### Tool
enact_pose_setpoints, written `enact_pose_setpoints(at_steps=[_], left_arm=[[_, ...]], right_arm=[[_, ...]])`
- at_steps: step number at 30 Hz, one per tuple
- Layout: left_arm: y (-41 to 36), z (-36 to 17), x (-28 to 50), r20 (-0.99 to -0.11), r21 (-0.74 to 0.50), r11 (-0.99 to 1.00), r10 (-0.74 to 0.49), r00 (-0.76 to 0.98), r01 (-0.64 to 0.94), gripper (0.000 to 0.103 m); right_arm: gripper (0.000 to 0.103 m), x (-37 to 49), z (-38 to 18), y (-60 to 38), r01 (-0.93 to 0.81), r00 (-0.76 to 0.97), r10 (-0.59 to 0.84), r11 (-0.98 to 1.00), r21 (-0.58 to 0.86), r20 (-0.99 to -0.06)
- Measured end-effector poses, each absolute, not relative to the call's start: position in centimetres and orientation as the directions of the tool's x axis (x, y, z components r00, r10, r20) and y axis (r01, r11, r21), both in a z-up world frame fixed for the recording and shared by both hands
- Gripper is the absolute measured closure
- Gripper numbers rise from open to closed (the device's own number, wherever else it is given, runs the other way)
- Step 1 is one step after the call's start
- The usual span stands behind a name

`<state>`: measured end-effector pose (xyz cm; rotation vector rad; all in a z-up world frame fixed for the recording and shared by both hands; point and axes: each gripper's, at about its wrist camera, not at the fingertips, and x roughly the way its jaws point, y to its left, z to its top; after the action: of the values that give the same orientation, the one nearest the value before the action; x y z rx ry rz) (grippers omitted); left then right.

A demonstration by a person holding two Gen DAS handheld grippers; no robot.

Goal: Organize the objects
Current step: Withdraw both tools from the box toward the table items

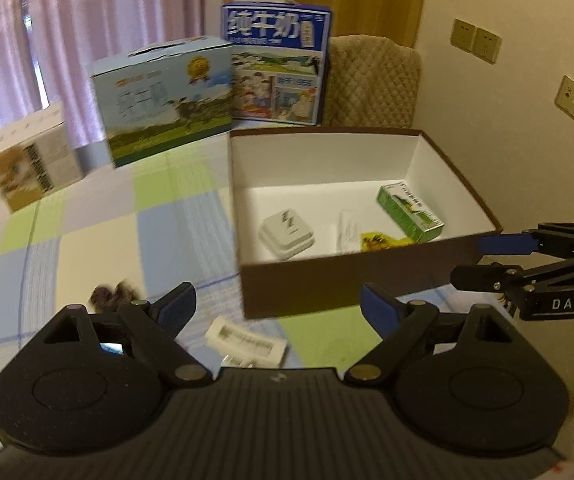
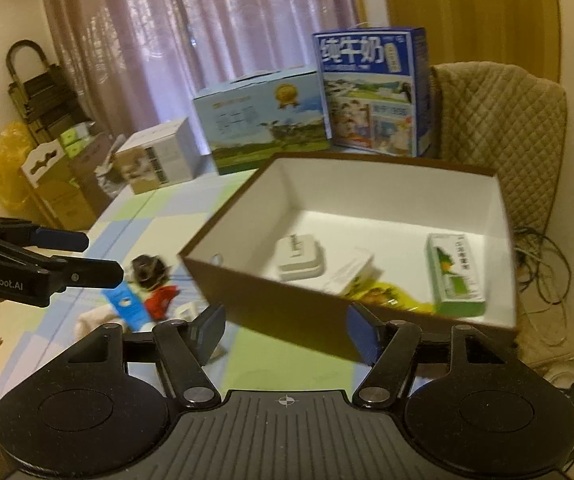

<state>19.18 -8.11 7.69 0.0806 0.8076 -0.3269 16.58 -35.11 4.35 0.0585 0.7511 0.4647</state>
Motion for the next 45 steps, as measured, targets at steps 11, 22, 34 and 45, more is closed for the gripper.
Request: enact_pose_setpoints(at_steps=[11, 22, 34, 45], left_arm=[[-1.5, 6.2, 14.5, -0.729, -0.058, 0.983, -0.159, 0.666, 0.172, 0.013], [2.3, 3.1, 11.4, -0.761, -0.057, 0.997, -0.082, 0.644, 0.060, 0.013], [3.8, -0.7, 12.2, -0.782, -0.014, 1.000, -0.008, 0.623, -0.005, 0.013], [4.4, -3.7, 15.8, -0.804, 0.013, 0.999, 0.030, 0.594, -0.034, 0.013]], right_arm=[[0.038, 13.8, 2.4, -31.2, -0.421, 0.620, 0.440, 0.885, 0.197, -0.650], [0.038, 12.3, -0.8, -28.0, -0.435, 0.567, 0.456, 0.873, 0.221, -0.686], [0.038, 13.5, -4.1, -25.2, -0.455, 0.540, 0.441, 0.869, 0.192, -0.717], [0.038, 16.7, -5.0, -21.3, -0.530, 0.530, 0.502, 0.825, 0.195, -0.683]])
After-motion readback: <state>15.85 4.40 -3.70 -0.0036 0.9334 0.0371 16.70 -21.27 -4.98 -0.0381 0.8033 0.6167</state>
